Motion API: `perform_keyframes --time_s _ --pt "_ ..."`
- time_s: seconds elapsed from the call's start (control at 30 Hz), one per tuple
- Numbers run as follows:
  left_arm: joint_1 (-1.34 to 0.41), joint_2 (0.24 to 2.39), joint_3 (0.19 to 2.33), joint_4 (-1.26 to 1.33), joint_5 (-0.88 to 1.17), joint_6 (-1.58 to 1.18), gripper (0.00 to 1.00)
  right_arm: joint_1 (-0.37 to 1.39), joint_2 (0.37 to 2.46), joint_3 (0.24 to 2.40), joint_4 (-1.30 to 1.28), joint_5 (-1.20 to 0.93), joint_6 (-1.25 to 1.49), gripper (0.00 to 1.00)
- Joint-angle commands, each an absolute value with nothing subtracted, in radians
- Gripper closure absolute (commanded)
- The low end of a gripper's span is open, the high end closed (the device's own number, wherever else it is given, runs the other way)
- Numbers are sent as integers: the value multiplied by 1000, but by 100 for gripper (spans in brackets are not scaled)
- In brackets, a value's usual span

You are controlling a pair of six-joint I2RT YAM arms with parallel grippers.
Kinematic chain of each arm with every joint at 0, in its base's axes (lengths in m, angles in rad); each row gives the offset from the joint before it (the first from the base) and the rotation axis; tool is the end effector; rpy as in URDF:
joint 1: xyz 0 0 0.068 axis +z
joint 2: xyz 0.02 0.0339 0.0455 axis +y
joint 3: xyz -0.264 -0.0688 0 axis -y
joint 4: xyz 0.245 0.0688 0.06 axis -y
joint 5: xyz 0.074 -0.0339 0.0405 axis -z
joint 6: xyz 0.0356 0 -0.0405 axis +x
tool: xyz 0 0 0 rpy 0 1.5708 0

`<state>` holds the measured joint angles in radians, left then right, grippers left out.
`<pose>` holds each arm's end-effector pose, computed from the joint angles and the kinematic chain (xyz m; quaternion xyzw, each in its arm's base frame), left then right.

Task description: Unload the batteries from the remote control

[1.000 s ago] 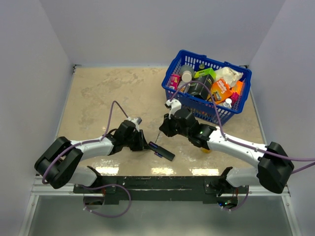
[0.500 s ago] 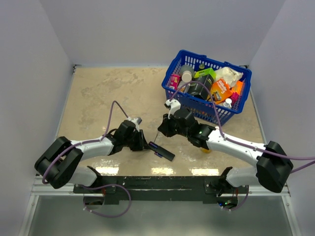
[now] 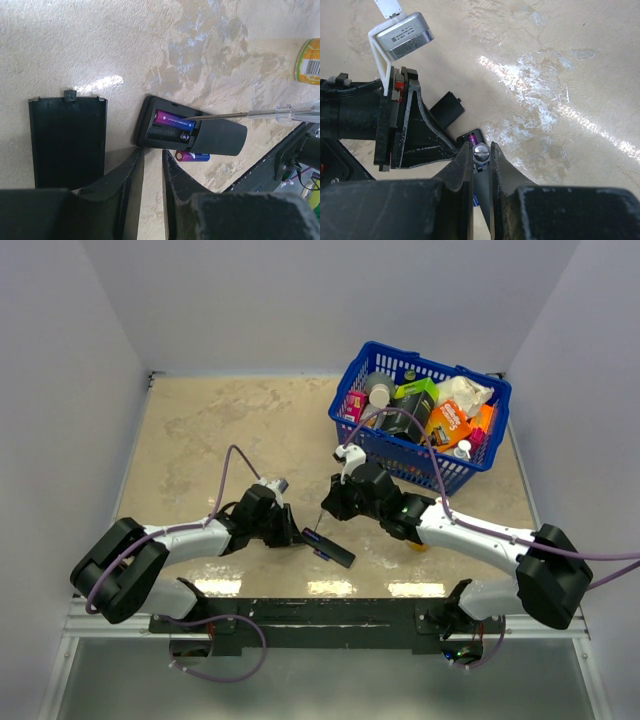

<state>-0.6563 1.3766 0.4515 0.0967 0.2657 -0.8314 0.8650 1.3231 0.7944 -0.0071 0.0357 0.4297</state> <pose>0.1826 -0.1524 0.1331 -0.0329 0.9243 -0.3343 0.1810 0.1899 0.2209 0.2417 -0.1790 0.8503 0.2859 0.4039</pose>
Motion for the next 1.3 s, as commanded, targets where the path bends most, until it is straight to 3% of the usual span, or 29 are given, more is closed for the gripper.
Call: perform_keyframes --time_s 0.0,0.73,1.27 --pt "-663 1384 471 104 247 -839 75 870 1328 781 38 43 433 100" --pt "-667 1393 476 104 242 -844 75 913 1368 772 44 83 445 100" --pt "-672 1399 468 123 244 -853 75 1025 1279 704 121 118 336 100"
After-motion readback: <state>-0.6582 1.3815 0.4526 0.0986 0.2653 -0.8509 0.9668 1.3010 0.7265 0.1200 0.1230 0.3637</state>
